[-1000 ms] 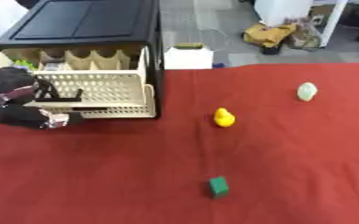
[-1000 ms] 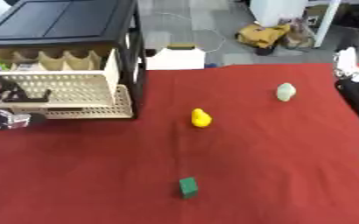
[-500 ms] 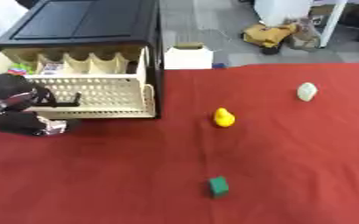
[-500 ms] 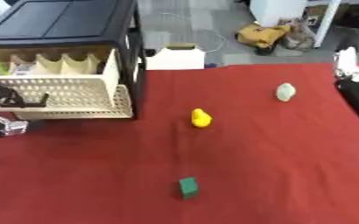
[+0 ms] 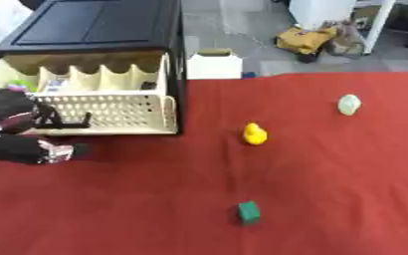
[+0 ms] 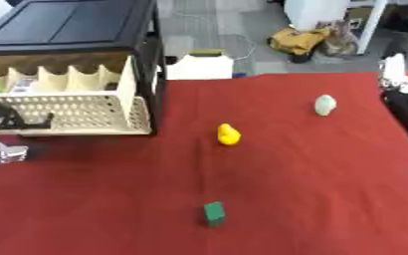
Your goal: Pick up objects from table and place into drawer.
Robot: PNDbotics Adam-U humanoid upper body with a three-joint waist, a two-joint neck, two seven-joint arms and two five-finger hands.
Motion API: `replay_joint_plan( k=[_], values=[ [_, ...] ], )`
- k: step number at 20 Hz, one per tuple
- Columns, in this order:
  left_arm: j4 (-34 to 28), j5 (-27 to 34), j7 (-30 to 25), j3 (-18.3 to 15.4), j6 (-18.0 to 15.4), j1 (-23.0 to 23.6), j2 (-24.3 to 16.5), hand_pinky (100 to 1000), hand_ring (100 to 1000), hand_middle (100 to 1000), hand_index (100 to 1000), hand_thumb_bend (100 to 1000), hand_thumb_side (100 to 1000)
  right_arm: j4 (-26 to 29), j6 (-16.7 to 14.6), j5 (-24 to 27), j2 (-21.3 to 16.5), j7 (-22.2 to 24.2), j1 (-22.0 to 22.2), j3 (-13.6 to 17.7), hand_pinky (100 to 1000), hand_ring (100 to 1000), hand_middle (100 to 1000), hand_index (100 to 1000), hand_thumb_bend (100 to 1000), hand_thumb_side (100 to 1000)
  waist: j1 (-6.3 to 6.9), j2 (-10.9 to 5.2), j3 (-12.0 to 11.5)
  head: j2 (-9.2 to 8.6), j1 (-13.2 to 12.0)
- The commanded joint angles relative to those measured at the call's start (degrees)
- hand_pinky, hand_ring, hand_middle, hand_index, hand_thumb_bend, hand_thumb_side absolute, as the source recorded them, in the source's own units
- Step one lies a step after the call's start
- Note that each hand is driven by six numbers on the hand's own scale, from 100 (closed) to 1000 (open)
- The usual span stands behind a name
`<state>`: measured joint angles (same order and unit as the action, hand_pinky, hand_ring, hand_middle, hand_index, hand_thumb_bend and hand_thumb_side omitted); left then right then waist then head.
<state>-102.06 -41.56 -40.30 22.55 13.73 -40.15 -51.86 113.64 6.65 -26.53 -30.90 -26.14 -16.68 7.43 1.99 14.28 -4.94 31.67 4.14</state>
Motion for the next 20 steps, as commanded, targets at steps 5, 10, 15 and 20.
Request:
replay_joint_plan(
  k=[5,10,15,20],
  values=[
    [-3.48,1.28,1.44,-1.98,0.99,0.95,-3.54,100,100,100,767,523,1000,0.95,0.00,0.20,-0.82,-0.27,-0.88,0.67,667,693,570,797,177,639,-0.15,-0.80,-0.04,-0.74,-0.02],
    [-4.41,1.24,0.94,-2.03,1.07,2.15,-4.16,100,100,100,767,531,1000,0.95,0.01,0.20,-0.81,-0.34,-0.95,0.72,667,693,570,797,176,639,-0.23,-0.76,-0.03,-0.78,-0.08],
    [-5.42,1.14,0.45,-2.13,1.17,3.15,-4.76,100,100,100,767,540,1000,0.95,0.04,0.18,-0.80,-0.40,-0.98,0.77,667,693,570,797,176,640,-0.25,-0.77,-0.04,-0.79,-0.12],
    [-5.62,0.86,-0.18,-2.15,1.28,4.17,-5.27,100,100,100,765,567,1000,0.95,0.05,0.17,-0.77,-0.48,-1.01,0.81,667,693,570,797,175,637,-0.27,-0.79,0.01,-0.87,-0.15]
  ],
)
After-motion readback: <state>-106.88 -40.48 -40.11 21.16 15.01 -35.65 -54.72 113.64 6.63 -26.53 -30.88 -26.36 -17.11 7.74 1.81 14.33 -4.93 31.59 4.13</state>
